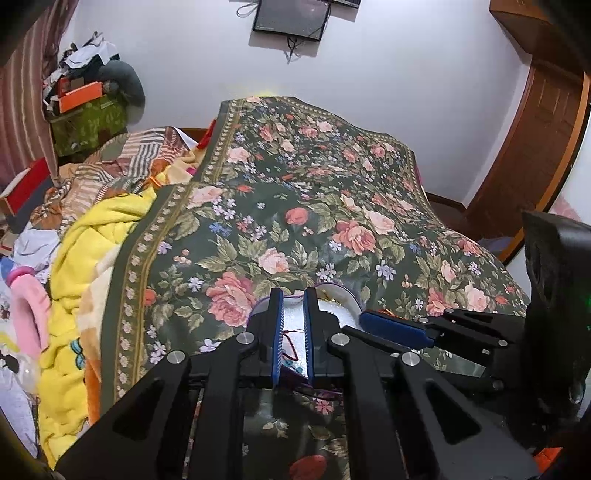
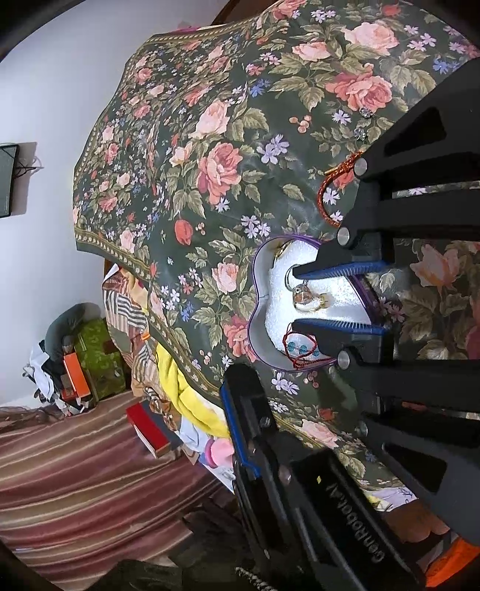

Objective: Organize jewelry
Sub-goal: 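Lower bracelet into tin with left gripper while right gripper releases gold ring inside, then grasp the small gold ring on the cover with the left gripper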

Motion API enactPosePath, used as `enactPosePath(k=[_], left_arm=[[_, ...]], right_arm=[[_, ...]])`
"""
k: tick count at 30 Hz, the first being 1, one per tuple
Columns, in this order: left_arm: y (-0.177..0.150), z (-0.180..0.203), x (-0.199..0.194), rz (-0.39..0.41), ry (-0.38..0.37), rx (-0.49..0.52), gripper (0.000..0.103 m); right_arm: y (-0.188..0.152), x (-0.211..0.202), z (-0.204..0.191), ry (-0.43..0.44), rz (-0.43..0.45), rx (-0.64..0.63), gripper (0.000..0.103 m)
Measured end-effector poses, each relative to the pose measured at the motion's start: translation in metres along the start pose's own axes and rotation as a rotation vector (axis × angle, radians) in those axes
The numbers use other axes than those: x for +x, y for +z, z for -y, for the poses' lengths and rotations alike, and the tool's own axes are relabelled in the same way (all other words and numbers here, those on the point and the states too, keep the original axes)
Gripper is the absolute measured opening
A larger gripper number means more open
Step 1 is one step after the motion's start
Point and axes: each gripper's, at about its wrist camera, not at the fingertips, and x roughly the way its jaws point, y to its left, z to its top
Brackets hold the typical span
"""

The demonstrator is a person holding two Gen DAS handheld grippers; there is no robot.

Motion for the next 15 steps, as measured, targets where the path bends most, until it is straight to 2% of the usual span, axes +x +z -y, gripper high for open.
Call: enactPosePath(k=[6, 11, 15], left_arm=[[0.001, -0.001, -0.014, 0.016, 0.022, -0.012, 0.007], [0.001, 0.006, -0.03, 0.035, 0.029, -0.001, 0.008], [-0.001, 0.019, -0.044, 0.054, 0.027, 0.023, 0.014]], right_arm=[[0.002, -0.02, 0.003, -0.027, 0.04, 0.014, 0.03], [0.002, -0.041, 0.008, -0.061, 0.078, 0.025, 0.031], [-0.001, -0.06, 0.014, -0.094, 0.107, 0.036, 0.031]])
